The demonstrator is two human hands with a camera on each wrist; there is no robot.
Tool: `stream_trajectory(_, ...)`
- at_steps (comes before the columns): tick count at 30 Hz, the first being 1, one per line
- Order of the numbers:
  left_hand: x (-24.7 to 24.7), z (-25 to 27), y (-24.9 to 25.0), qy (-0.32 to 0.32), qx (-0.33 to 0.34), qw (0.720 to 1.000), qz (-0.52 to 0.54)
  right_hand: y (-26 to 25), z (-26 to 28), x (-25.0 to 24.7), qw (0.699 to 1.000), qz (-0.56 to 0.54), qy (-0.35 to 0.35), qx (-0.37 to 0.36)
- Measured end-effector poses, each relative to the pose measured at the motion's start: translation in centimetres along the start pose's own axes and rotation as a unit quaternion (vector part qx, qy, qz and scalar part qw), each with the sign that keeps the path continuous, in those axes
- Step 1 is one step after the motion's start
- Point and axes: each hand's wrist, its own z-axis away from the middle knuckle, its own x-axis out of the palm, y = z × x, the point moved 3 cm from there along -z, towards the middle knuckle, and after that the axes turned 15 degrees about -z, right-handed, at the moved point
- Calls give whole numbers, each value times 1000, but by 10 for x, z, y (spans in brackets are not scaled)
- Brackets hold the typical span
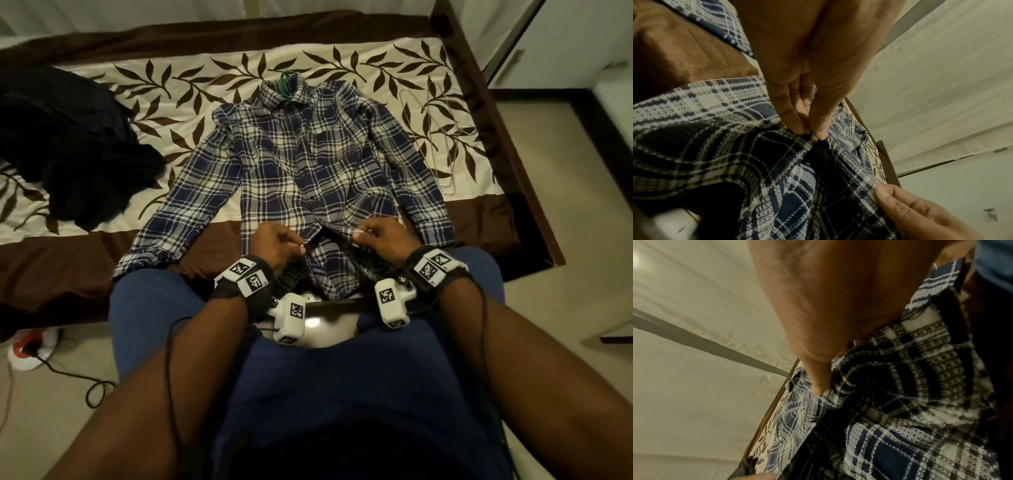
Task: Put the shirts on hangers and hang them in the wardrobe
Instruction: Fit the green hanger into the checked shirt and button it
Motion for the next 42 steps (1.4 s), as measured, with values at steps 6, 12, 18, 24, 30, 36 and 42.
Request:
stream_trajectory(6, 3, 2, -2, -5, -21, 999, 25, 9, 0, 5, 998, -26, 45, 39)
stream_trajectory(12, 9, 5, 4, -42, -61, 993, 95, 8, 3, 10, 994, -51, 57, 74)
stream_trajectory(18, 15, 8, 13, -76, -86, 983, 143, -21, 6, 32, 991, -119, 16, 55)
stream_trajectory(24, 17, 9, 17, -92, -94, 979, 156, -21, 0, 54, 995, -91, 38, 19)
stream_trajectory(30, 19, 9, 13, -85, -115, 975, 172, -17, 3, 62, 999, -6, 53, 0)
stream_trajectory(36, 20, 9, 15, -67, -124, 976, 167, -21, 7, 63, 993, 31, 106, -42)
stream_trajectory(42, 19, 10, 15, -73, -134, 973, 175, -20, 6, 62, 998, -20, 58, -23)
